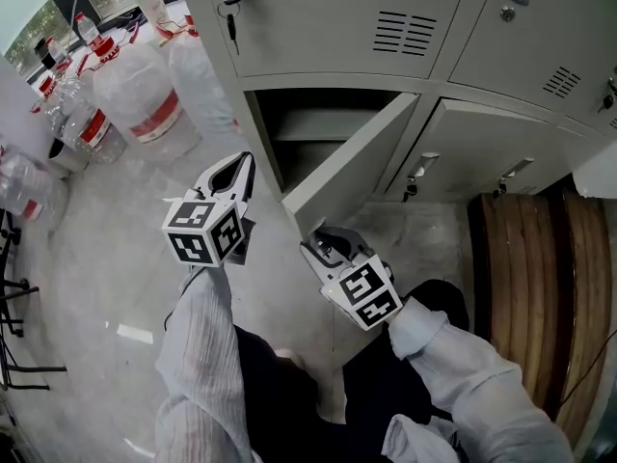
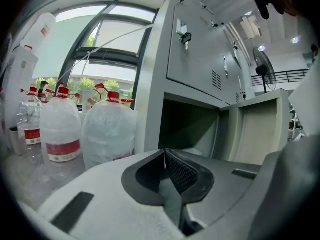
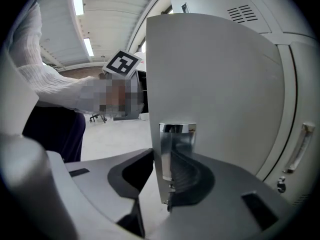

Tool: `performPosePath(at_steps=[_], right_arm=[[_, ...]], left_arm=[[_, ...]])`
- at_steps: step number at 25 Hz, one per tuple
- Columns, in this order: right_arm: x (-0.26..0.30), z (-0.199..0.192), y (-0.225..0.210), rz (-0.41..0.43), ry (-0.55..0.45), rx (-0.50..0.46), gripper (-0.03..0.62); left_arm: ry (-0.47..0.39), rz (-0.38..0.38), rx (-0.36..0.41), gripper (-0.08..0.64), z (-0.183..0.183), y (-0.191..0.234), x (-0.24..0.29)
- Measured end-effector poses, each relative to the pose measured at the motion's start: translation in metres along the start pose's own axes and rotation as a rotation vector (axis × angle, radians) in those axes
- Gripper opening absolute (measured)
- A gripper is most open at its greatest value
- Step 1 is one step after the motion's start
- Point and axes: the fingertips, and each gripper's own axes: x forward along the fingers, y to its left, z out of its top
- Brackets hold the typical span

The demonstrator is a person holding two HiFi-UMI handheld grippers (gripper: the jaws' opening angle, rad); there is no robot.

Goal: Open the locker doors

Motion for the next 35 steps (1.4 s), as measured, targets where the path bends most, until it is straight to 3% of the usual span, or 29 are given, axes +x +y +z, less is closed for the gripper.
performPosePath(at_steps=[6, 11, 16, 26, 35], right_arm=[[-0.021, -0.013, 0.003, 0.041, 0.037, -0.022, 0.103], [-0.041, -0.023, 0.002, 0.089, 0.094, -0.058, 0.104], [-0.062, -0.033, 0.000, 0.133, 0.121, -0.088, 0.106], [-0.112, -0.057, -0.013, 0.233, 0.173, -0.185, 0.107], [-0.139, -0.067, -0.028, 0.307, 0.184, -0.255, 0.109]], left_arm=[[-0.035, 0.002, -0.062, 0.011, 0.007, -0.014, 0.005], [-0.059, -0.068, -0.012, 0.012, 0.020, -0.061, 0.001], [-0.086, -0.128, -0.015, 0.012, 0.022, -0.093, -0.001], [-0.069, -0.213, 0.014, 0.011, 0.013, -0.146, 0.013], [-0.017, -0.300, 0.039, 0.012, -0.016, -0.186, 0.036]])
